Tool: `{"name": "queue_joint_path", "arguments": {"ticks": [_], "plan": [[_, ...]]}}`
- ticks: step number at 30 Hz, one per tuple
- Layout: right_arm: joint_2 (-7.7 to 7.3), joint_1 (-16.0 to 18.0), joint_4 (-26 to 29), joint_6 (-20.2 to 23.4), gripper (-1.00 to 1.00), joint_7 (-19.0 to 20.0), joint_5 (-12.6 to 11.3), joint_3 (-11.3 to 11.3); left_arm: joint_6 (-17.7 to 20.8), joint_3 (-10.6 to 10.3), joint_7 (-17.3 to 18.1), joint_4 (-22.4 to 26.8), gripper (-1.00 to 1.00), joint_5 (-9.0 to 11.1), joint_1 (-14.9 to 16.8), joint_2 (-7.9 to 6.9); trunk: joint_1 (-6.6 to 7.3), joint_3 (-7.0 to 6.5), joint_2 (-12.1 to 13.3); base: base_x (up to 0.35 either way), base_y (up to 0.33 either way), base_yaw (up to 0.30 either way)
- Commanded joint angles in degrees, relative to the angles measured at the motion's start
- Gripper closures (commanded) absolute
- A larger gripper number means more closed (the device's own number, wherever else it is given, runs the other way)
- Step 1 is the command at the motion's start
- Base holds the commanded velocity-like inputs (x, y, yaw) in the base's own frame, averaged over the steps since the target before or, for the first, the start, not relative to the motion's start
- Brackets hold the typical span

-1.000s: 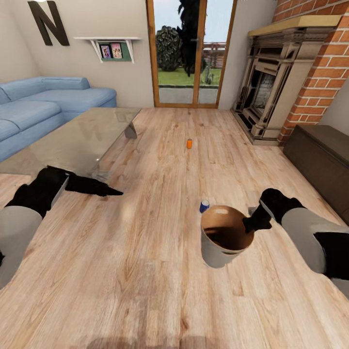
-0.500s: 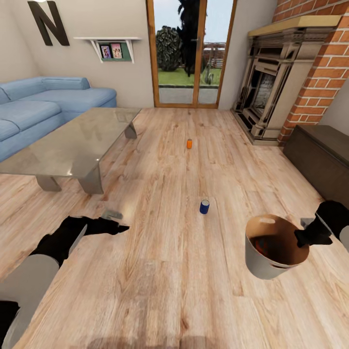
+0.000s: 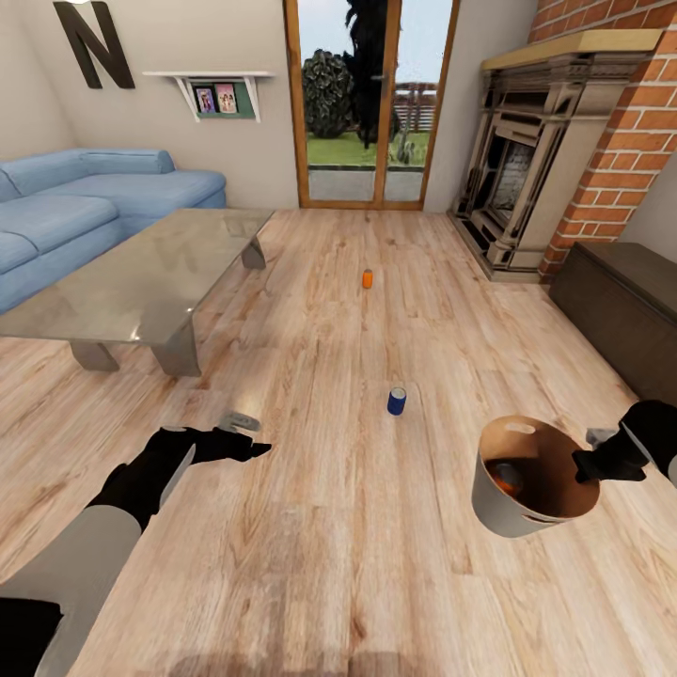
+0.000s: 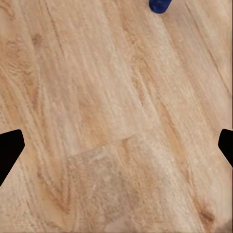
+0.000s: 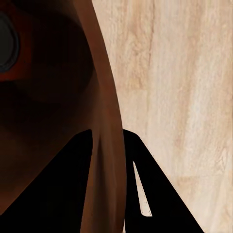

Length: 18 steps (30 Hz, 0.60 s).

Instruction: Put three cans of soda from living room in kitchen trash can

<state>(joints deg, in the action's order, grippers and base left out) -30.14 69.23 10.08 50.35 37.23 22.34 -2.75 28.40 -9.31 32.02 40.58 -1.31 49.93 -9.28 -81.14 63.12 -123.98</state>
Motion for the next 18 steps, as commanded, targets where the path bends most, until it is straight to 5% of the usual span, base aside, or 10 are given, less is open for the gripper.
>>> {"name": "queue_joint_path", "arguments": {"ticks": [1, 5, 18], "plan": [[-0.25, -0.4, 0.0, -0.8, 1.0, -0.1, -0.3, 0.2, 0.1, 0.0, 0.0, 0.0, -1.0, 0.0, 0.0, 0.5, 0.01, 0.02, 0.0, 0.068, 0.0, 0.0], [-3.19, -1.1, 0.0, -2.1, 1.0, 0.3, -0.4, 0.3, 1.2, -0.1, -0.2, 0.1, -1.0, 0.0, 0.0, 1.66, 0.01, 0.18, 0.0, 0.195, 0.0, 0.0], [-4.0, -1.3, -0.1, -2.4, 1.0, 0.4, -0.4, 1.1, 3.0, 0.0, -0.4, 0.1, -1.0, 0.9, 0.0, 2.59, 0.01, 0.24, 0.0, 0.313, 0.0, -0.039]]}}
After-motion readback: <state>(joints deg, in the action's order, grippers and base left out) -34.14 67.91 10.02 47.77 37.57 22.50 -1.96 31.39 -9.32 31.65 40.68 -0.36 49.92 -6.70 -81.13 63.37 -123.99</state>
